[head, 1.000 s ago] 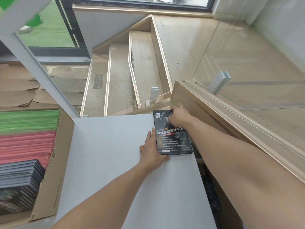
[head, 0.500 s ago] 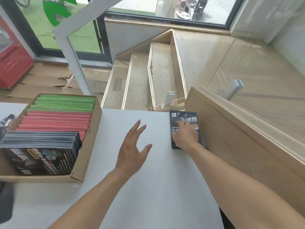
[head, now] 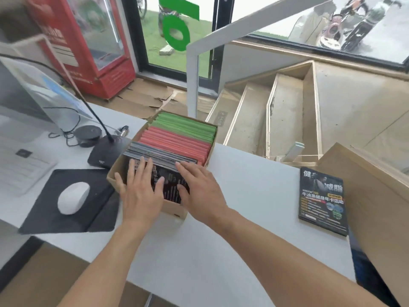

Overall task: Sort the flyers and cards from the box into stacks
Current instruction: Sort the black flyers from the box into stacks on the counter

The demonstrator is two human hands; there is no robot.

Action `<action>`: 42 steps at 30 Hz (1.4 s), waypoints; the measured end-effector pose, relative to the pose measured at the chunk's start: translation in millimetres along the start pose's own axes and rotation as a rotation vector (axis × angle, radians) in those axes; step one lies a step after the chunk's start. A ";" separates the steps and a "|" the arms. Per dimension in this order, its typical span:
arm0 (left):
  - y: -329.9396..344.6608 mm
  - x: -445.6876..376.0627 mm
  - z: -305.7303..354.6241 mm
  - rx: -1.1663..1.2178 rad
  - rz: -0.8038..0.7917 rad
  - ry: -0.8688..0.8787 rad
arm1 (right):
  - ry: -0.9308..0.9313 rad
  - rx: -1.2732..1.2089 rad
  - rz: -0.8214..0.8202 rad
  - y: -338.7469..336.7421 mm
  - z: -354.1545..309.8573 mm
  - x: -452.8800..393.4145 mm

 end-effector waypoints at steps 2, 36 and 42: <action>3.8 4.3 -13.4 -0.068 -0.034 0.021 | -0.004 0.094 -0.069 12.7 -11.5 -11.7; 6.7 10.2 -15.7 0.072 0.034 0.023 | -0.110 0.349 0.189 28.1 -38.0 -4.3; 6.0 11.2 -18.1 0.141 0.030 0.019 | 0.110 0.186 -0.165 30.2 -42.5 -17.6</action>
Point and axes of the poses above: each hand's wrist, its own x-axis away from the middle knuckle, its own y-axis out of the palm, z = x × y, the point moved 5 cm from there along -x, towards the middle knuckle, and after that the axes turned 2 degrees about z, right-handed, at the moved point
